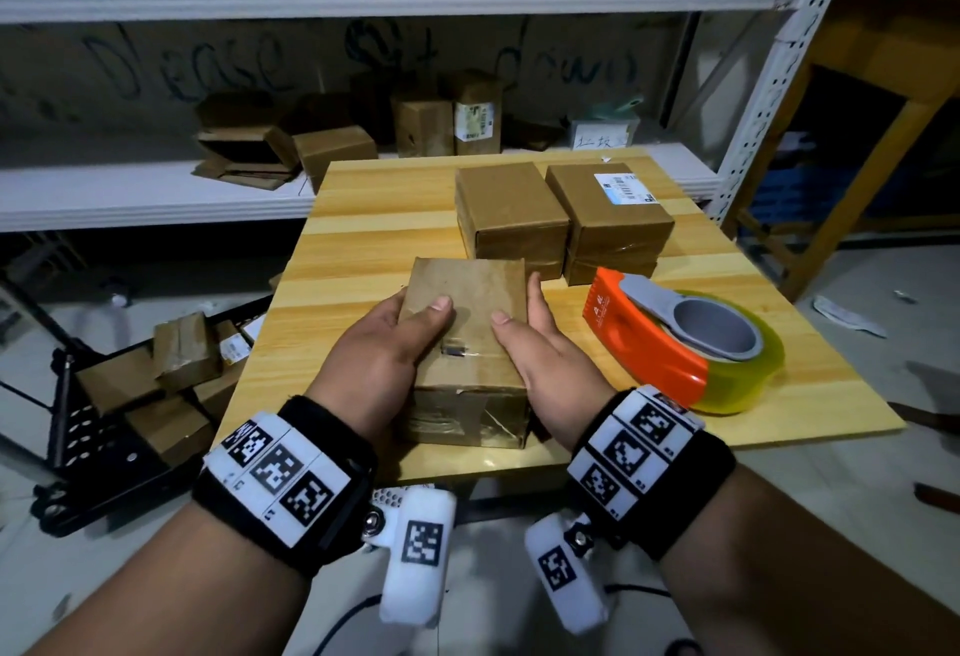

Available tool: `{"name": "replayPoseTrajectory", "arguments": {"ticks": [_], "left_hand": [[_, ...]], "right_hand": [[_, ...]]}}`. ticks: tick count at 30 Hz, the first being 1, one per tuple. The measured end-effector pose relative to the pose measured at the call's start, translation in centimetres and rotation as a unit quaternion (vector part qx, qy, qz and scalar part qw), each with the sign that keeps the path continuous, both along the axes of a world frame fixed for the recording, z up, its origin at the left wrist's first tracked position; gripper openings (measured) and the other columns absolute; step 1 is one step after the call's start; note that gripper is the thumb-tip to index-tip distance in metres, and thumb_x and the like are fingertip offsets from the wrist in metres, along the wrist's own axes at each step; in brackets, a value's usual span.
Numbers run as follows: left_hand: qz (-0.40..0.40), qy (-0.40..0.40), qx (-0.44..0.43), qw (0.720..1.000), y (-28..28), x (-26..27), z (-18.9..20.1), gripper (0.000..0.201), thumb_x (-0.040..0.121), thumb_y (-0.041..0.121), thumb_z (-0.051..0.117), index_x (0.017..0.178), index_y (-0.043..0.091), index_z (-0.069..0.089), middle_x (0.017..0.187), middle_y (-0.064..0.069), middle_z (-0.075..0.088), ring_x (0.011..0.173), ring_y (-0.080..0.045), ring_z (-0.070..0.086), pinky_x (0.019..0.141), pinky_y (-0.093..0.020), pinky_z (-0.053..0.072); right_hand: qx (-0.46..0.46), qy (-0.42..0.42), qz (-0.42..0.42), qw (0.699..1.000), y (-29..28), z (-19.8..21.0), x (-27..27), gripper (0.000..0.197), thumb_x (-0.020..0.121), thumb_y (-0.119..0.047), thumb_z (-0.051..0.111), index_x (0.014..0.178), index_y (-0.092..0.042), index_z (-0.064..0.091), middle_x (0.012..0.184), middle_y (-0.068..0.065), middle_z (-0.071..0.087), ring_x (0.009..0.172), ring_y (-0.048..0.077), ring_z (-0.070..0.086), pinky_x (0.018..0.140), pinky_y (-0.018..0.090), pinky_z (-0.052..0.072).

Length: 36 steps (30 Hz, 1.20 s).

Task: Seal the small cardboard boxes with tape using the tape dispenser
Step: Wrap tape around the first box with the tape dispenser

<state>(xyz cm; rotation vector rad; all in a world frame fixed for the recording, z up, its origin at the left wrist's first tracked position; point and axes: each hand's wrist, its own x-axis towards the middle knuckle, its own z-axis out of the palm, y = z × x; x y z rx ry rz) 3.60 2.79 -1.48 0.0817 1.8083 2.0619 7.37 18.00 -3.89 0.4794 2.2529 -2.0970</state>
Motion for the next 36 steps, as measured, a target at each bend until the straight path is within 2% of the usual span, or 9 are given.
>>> {"name": "replayPoseTrajectory", "arguments": {"ticks": [6, 11, 15, 18, 22, 28, 31, 34, 36], "left_hand": [[-0.014, 0.002, -0.010, 1.000, -0.4, -0.2, 0.4, 0.018, 0.103, 0.018, 0.061, 0.118, 0.012, 0.069, 0.084, -0.013, 0.079, 0.066, -0.024, 0.075, 0.054, -0.032, 0.060], [-0.015, -0.014, 0.005, 1.000, -0.4, -0.2, 0.3, 0.024, 0.103, 0.021, 0.060, 0.124, 0.010, 0.068, 0.097, -0.020, 0.079, 0.077, -0.031, 0.076, 0.065, -0.039, 0.063], [-0.015, -0.015, 0.017, 1.000, -0.4, -0.3, 0.2, 0.023, 0.103, 0.018, 0.060, 0.122, 0.008, 0.067, 0.088, -0.016, 0.079, 0.070, -0.027, 0.076, 0.057, -0.034, 0.060], [-0.028, -0.020, 0.034, 0.999, -0.4, -0.3, 0.0, 0.034, 0.099, 0.014, 0.062, 0.131, 0.003, 0.063, 0.097, -0.023, 0.076, 0.077, -0.033, 0.074, 0.067, -0.041, 0.063], [-0.047, -0.023, 0.050, 0.997, -0.8, -0.5, -0.1, 0.058, 0.079, 0.012, 0.072, 0.135, 0.003, 0.061, 0.102, -0.025, 0.073, 0.084, -0.036, 0.071, 0.075, -0.043, 0.061], [-0.071, -0.032, 0.085, 0.993, -1.2, -0.1, -0.3, 0.072, 0.067, 0.001, 0.067, 0.137, 0.017, 0.062, 0.113, -0.025, 0.072, 0.096, -0.044, 0.069, 0.086, -0.056, 0.055], [-0.064, -0.033, 0.096, 0.993, -1.2, -0.1, -0.3, 0.073, 0.065, 0.001, 0.066, 0.135, 0.019, 0.064, 0.113, -0.025, 0.073, 0.092, -0.042, 0.071, 0.082, -0.052, 0.057], [-0.058, -0.040, 0.103, 0.992, -1.4, -0.1, -0.3, 0.070, 0.065, 0.003, 0.066, 0.133, 0.019, 0.066, 0.114, -0.027, 0.073, 0.093, -0.044, 0.070, 0.080, -0.051, 0.056], [-0.055, -0.051, 0.110, 0.991, -1.6, 0.0, -0.2, 0.067, 0.065, 0.003, 0.067, 0.131, 0.018, 0.067, 0.113, -0.026, 0.073, 0.094, -0.045, 0.070, 0.081, -0.053, 0.056]], "right_hand": [[-0.075, 0.020, 0.041, 0.996, 0.8, -0.3, -0.2, 0.114, 0.089, -0.036, 0.072, 0.163, -0.039, -0.015, 0.160, 0.004, 0.041, 0.137, 0.025, 0.054, 0.112, 0.041, 0.049], [-0.084, 0.022, 0.096, 0.992, 1.8, -0.2, 0.4, 0.107, 0.102, -0.002, 0.058, 0.160, -0.032, -0.026, 0.124, -0.010, 0.058, 0.106, 0.005, 0.063, 0.082, 0.017, 0.059], [-0.047, -0.013, 0.088, 0.995, 1.7, 0.8, 0.7, 0.107, 0.099, -0.018, 0.064, 0.161, -0.041, -0.020, 0.160, 0.005, 0.042, 0.129, 0.020, 0.057, 0.079, 0.017, 0.057], [-0.004, -0.020, 0.064, 0.998, 1.1, 1.2, 0.6, 0.114, 0.080, -0.041, 0.064, 0.161, -0.046, -0.017, 0.169, 0.001, 0.028, 0.142, 0.026, 0.045, 0.107, 0.033, 0.048], [0.024, -0.011, 0.041, 0.999, 0.8, 0.9, 0.7, 0.110, 0.076, -0.050, 0.057, 0.161, -0.048, -0.013, 0.174, 0.003, 0.016, 0.152, 0.030, 0.031, 0.122, 0.047, 0.033], [0.003, 0.046, -0.027, 0.999, 0.0, -0.3, 1.3, 0.107, 0.063, -0.059, 0.064, 0.158, -0.056, 0.015, 0.157, -0.006, 0.049, 0.134, 0.021, 0.055, 0.114, 0.047, 0.046], [-0.001, 0.077, -0.044, 0.996, 0.0, -0.3, 1.4, 0.080, 0.066, -0.057, 0.066, 0.143, -0.062, 0.044, 0.141, -0.011, 0.062, 0.124, 0.017, 0.064, 0.105, 0.048, 0.054], [0.020, 0.083, -0.058, 0.995, 0.0, 0.0, 1.5, 0.050, 0.072, -0.056, 0.067, 0.119, -0.068, 0.056, 0.139, -0.008, 0.062, 0.122, 0.015, 0.066, 0.103, 0.047, 0.057], [0.041, 0.088, -0.071, 0.993, 0.1, -0.2, 1.5, 0.058, 0.073, -0.058, 0.068, 0.129, -0.061, 0.054, 0.144, -0.006, 0.058, 0.124, 0.013, 0.064, 0.104, 0.045, 0.056]]}}
